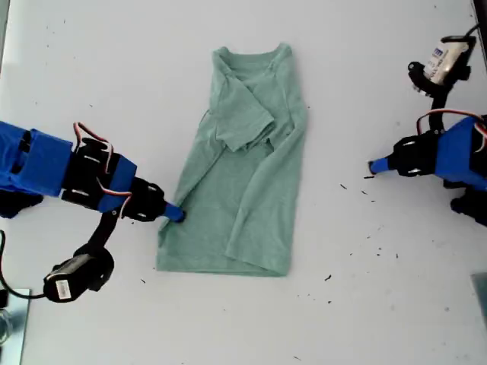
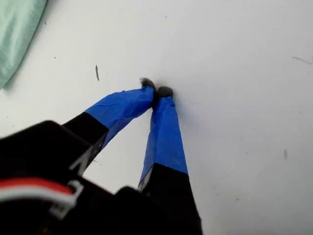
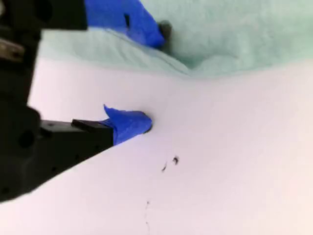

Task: Fold t shirt

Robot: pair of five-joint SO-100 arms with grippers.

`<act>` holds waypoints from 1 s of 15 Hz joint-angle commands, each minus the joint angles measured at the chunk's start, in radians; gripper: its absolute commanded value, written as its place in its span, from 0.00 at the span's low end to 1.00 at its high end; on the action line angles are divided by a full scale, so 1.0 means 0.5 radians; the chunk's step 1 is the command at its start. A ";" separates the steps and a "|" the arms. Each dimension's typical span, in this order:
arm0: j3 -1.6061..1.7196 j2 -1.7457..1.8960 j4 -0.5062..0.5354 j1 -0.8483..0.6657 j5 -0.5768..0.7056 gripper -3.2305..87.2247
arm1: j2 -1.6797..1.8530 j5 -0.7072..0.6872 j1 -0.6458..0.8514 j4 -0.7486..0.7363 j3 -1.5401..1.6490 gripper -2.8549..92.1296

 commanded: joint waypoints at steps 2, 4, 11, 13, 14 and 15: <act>-0.040 -0.018 0.021 0.015 -0.058 0.03 | 0.052 0.012 -0.015 0.040 0.046 0.06; -0.114 0.341 0.273 -0.034 -0.089 0.03 | 0.077 0.012 -0.018 0.052 0.049 0.06; -1.528 -0.362 0.552 -0.067 0.138 0.03 | 0.107 0.012 -0.015 0.064 0.058 0.06; -2.255 -0.930 0.577 -0.052 0.230 0.03 | 0.107 0.018 -0.015 0.067 0.058 0.06; -2.381 -1.077 0.482 -0.052 0.279 0.03 | 0.110 0.018 -0.015 0.071 0.058 0.06; -2.384 -1.144 0.337 -0.046 0.350 0.17 | 0.114 0.018 -0.015 0.071 0.058 0.06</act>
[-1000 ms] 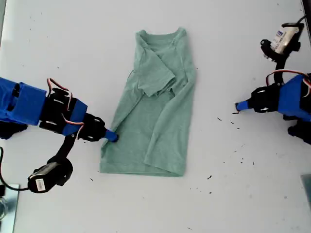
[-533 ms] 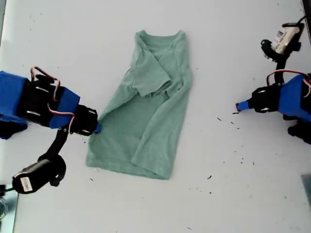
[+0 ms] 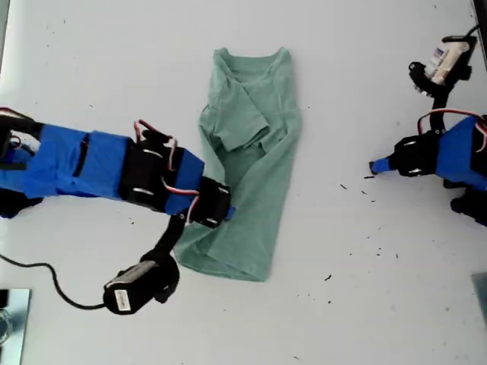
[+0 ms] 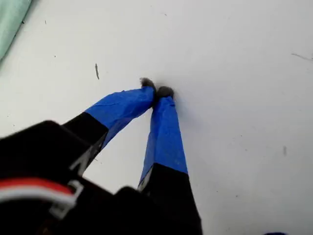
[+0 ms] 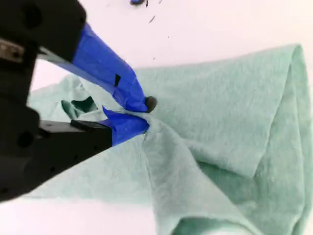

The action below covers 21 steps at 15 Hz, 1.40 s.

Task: Fold t shirt

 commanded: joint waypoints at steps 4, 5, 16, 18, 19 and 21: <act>-0.215 -0.046 -0.227 0.058 0.233 0.33 | 0.040 0.021 -0.015 0.018 0.055 0.06; -0.212 0.049 -0.224 0.064 0.255 0.32 | 0.043 0.021 -0.015 0.018 0.055 0.06; 3.648 3.813 -0.405 -0.258 -0.285 0.03 | 0.064 0.015 -0.009 0.025 0.064 0.06; 3.856 3.728 -0.546 -0.144 -0.515 0.03 | 0.061 0.018 -0.006 0.025 0.064 0.06; 3.884 3.672 -0.586 -0.141 -0.534 0.03 | 0.064 0.021 -0.006 0.025 0.064 0.06; 3.853 3.651 -0.577 -0.160 -0.522 0.03 | 0.058 0.031 -0.018 0.021 0.055 0.06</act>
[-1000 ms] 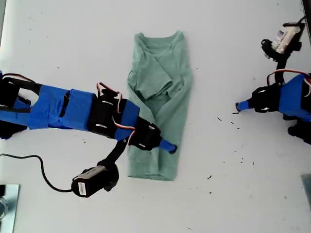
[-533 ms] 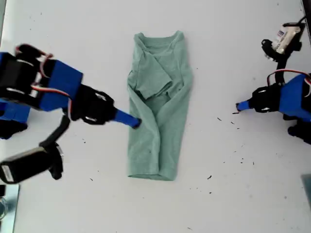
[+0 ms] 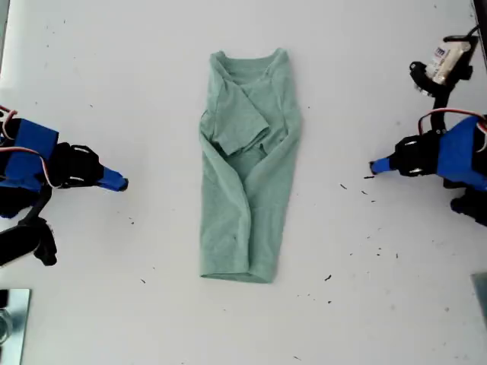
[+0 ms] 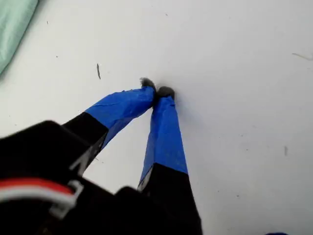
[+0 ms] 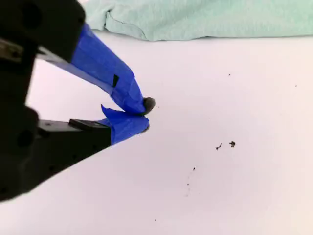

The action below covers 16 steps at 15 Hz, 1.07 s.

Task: Fold t shirt

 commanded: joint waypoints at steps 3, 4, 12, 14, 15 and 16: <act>-0.868 -0.675 0.239 0.114 -0.025 0.10 | -0.831 0.199 -0.295 -0.218 -0.660 0.05; -1.267 -0.991 0.380 0.147 0.000 0.28 | -1.500 0.239 -0.402 -0.086 -1.304 0.09; -2.777 -2.626 0.518 0.341 0.298 0.36 | -3.758 0.503 -0.902 0.568 -4.090 0.39; -2.884 -2.878 0.423 0.402 0.298 0.36 | -3.869 0.611 -0.979 0.506 -4.090 0.39; -2.961 -3.007 0.414 0.417 0.301 0.36 | -3.930 0.653 -1.012 0.457 -4.087 0.38; -3.034 -3.129 0.414 0.423 0.307 0.37 | -3.998 0.693 -1.037 0.411 -4.080 0.38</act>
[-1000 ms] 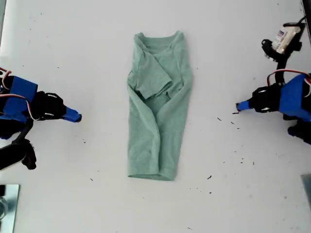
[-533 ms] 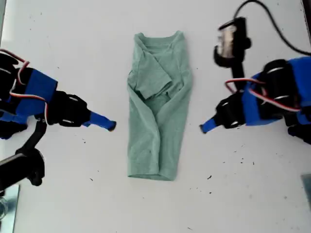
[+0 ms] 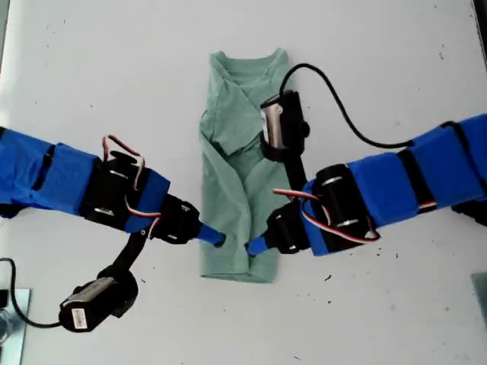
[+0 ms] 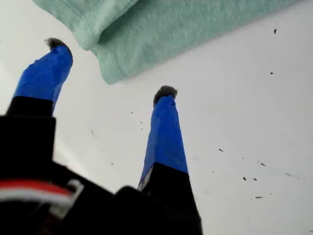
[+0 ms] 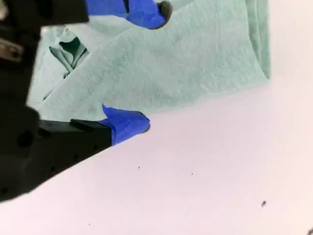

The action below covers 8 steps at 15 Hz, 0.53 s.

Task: Fold t shirt

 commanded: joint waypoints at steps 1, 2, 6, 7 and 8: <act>-0.215 -0.169 -0.043 0.046 0.031 0.37 | -0.089 0.101 -0.067 -0.110 -0.107 0.38; -0.325 -0.298 -0.037 0.061 0.040 0.36 | -0.172 0.114 -0.074 -0.163 -0.107 0.38; -1.034 -1.006 0.184 0.101 0.064 0.33 | -0.577 0.202 -0.071 -0.337 -0.117 0.33; -1.046 -1.049 0.187 0.107 0.067 0.25 | -0.669 0.218 -0.074 -0.390 -0.120 0.24; -1.046 -1.058 0.190 0.117 0.067 0.06 | -0.724 0.215 -0.080 -0.439 -0.120 0.14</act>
